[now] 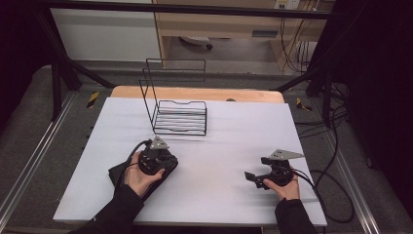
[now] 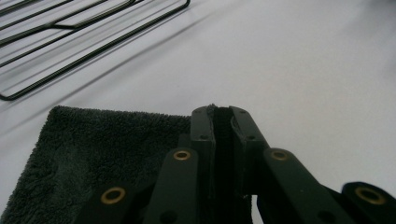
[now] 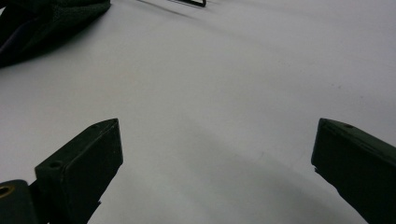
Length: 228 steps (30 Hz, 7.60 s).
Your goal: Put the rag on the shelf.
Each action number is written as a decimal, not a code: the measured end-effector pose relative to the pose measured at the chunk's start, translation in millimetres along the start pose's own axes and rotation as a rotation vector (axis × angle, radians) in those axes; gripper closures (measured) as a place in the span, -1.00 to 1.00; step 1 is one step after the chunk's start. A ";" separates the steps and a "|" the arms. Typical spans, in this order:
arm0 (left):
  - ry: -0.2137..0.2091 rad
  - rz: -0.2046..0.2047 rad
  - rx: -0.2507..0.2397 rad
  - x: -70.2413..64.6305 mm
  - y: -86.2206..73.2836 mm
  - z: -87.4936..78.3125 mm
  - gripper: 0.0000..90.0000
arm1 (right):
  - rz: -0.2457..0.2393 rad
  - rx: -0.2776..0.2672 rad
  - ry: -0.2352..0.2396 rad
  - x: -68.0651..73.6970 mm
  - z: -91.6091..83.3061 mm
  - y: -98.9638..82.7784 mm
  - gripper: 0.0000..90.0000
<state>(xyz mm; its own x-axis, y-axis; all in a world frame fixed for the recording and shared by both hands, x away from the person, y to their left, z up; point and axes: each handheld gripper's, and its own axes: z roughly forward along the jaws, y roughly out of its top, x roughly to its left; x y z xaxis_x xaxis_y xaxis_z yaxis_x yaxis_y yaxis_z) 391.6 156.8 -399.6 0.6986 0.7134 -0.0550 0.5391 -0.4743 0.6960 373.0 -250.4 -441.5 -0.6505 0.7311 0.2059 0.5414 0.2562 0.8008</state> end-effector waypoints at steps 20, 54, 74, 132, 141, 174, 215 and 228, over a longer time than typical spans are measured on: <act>-0.094 0.039 0.032 -14.1 6.9 37.9 0.37 | -0.005 -0.003 -0.013 2.2 2.5 0.5 -0.92; 0.043 -0.119 0.047 106.1 -89.5 -55.2 0.17 | -0.003 0.025 0.030 119.6 118.0 77.3 -0.53; -0.010 -0.110 0.108 104.0 -99.4 -57.4 0.52 | 0.067 0.130 0.013 134.5 154.7 57.8 0.30; -0.054 -0.127 0.087 44.2 -98.7 -51.1 0.57 | -0.084 0.122 0.068 166.5 122.2 50.5 -0.31; -0.067 -0.147 0.097 41.5 -100.6 -49.1 0.80 | -0.035 0.142 0.045 185.1 124.3 22.6 0.11; -0.116 -0.137 0.037 19.5 -104.2 -61.0 0.66 | -0.067 0.143 0.108 162.8 106.1 25.9 0.24; 0.081 -0.094 -0.025 77.2 -19.8 -17.8 -0.63 | -0.075 0.043 -0.011 107.6 80.8 46.4 -0.88; 0.081 -0.181 0.009 91.8 -24.1 2.8 0.02 | -0.070 0.055 -0.004 107.7 83.9 44.7 -0.87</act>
<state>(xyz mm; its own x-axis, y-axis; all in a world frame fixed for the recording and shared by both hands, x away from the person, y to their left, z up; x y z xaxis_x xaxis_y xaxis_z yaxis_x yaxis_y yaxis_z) 444.0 232.2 -423.4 0.5500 0.8265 -0.1201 0.6567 -0.3392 0.6736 371.7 -107.1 -430.6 -0.6855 0.7129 0.1481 0.5231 0.3407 0.7812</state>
